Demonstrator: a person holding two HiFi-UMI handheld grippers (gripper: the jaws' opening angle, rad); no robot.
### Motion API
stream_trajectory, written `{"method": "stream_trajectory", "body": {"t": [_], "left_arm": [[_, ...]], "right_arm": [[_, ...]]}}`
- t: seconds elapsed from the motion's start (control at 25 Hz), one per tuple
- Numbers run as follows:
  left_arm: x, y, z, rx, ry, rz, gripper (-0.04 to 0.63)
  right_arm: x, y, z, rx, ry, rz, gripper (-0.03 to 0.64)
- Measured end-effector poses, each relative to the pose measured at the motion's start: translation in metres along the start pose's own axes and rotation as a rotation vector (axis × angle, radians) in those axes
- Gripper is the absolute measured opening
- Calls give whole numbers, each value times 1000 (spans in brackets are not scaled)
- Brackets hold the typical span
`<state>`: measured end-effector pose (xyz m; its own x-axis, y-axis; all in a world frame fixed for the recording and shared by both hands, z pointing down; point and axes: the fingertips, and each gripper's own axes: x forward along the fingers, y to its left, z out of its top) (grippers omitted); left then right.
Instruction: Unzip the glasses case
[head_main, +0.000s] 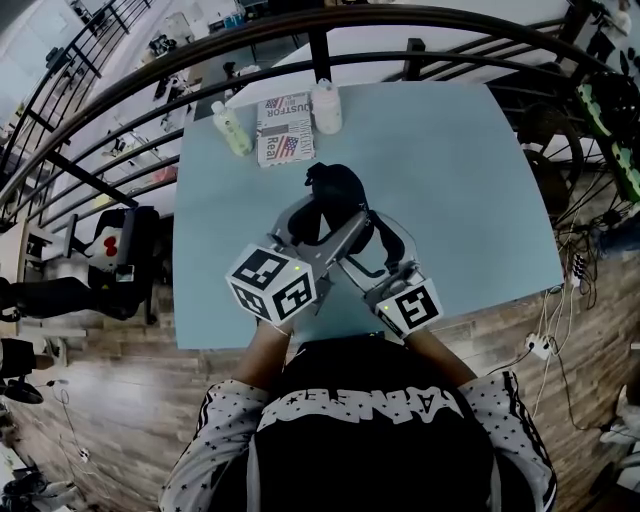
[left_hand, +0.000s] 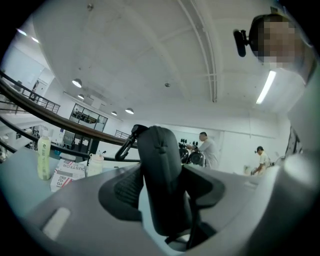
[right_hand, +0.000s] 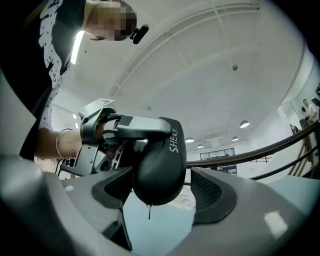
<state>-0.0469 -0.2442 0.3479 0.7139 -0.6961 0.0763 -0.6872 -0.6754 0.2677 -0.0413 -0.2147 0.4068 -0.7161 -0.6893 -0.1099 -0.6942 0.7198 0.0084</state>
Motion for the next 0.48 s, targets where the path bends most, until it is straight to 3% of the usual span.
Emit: {"method": "stream_trajectory", "body": {"t": [0.24,0.48], "left_arm": [[-18,17,25,-9,-73,30,0],[-32,33,36,-14,-113,69,0]], "right_arm": [[-1,2,9,34,-52,29,340],[-2,8,13,37,-65,68,190]]}}
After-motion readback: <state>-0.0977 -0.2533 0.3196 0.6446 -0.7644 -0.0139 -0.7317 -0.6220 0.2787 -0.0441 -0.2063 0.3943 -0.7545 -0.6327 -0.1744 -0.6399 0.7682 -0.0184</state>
